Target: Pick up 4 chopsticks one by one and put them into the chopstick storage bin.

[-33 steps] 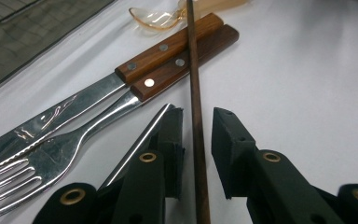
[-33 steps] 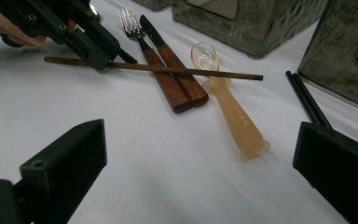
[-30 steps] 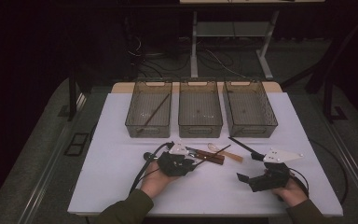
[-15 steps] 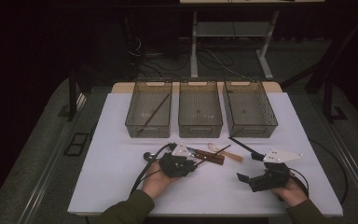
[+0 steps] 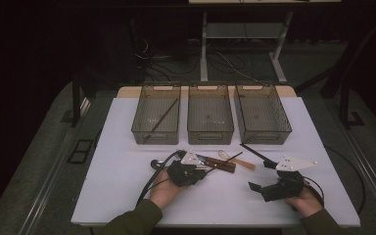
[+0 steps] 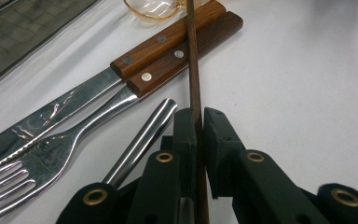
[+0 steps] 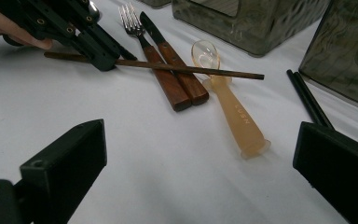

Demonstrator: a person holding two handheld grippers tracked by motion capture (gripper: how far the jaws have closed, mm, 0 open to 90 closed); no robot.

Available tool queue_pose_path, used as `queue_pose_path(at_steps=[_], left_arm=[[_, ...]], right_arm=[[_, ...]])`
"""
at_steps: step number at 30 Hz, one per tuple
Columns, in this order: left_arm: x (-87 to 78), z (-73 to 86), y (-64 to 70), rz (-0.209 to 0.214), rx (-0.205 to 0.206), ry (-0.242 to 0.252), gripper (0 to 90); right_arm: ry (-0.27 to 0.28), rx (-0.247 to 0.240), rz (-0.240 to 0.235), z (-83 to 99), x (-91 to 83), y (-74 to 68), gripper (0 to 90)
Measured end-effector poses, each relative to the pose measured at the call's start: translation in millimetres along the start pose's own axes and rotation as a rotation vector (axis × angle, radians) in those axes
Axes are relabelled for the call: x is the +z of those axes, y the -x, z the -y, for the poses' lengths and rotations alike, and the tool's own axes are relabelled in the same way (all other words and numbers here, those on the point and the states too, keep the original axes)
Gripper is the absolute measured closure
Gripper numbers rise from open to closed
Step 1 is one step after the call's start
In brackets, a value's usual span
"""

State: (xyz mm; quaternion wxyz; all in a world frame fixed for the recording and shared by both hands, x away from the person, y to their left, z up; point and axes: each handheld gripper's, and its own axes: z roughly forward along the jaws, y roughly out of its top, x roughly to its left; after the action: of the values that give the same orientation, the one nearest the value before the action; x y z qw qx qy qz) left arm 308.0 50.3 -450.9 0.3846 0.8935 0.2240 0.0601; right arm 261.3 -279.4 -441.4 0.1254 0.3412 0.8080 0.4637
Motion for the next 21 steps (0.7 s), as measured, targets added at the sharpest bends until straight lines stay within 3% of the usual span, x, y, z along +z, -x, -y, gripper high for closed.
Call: queue_pose_path(at_steps=[16,21], left_arm=[[-1.2,-0.3,-1.1,0.014,0.007,0.006,84.6],[-5.2,-0.4,-1.9,0.023,-0.01,0.022,84.8]], right_arm=[[0.0,-0.001,-0.002,0.0,-0.2,-0.1,2.5],[0.0,-0.001,-0.002,0.0,-0.1,-0.2,2.4]])
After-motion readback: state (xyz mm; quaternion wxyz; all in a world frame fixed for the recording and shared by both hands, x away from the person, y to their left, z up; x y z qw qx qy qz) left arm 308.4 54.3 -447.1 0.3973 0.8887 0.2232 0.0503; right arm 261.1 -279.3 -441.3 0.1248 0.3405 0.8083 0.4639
